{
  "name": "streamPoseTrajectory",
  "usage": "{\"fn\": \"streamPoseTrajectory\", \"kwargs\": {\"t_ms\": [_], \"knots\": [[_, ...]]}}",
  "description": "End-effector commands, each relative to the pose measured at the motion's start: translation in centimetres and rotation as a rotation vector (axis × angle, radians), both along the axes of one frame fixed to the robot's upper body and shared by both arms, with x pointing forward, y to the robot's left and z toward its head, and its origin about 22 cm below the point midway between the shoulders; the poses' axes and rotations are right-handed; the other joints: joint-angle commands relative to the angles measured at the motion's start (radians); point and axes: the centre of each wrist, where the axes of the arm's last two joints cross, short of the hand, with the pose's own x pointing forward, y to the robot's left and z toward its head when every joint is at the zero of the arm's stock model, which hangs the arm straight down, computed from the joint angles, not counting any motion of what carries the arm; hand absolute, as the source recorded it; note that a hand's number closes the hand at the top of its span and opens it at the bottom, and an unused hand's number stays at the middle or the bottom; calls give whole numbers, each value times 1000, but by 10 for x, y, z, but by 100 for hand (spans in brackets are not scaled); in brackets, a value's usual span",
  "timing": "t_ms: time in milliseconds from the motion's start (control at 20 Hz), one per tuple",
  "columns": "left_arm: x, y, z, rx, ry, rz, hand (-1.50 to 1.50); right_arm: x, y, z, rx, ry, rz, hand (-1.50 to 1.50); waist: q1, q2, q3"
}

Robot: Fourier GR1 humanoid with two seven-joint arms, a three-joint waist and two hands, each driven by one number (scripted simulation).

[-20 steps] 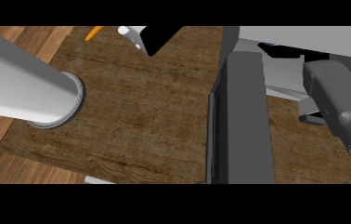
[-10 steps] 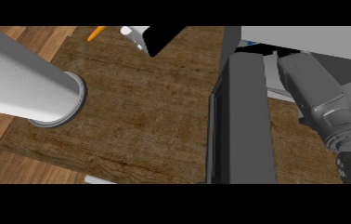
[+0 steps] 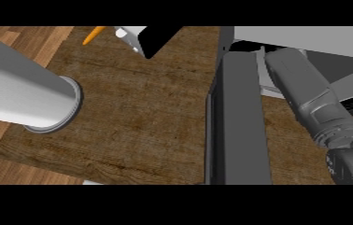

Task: Pick up the milk, place it into the microwave and close the microwave

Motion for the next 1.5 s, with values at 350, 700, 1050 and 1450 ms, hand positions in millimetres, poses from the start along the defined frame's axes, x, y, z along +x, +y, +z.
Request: {"fn": "streamPoseTrajectory", "kwargs": {"t_ms": [350,700,1050,1450], "knots": [[0,-2,-19,-17,67,-7,-150,-1,16,-4,143,-79,-62,-150,-54,-28,-2],[-6,-14,-38,-32,79,-40,-150,-12,-18,-28,125,-27,-11,-150,-77,-43,-3],[7,-39,-51,-35,88,-169,-150,-23,-28,-50,273,34,131,-150,-116,-54,-3],[19,-61,-69,15,147,-332,-150,-42,-37,-85,533,99,335,-150,-151,-70,-4]]}}
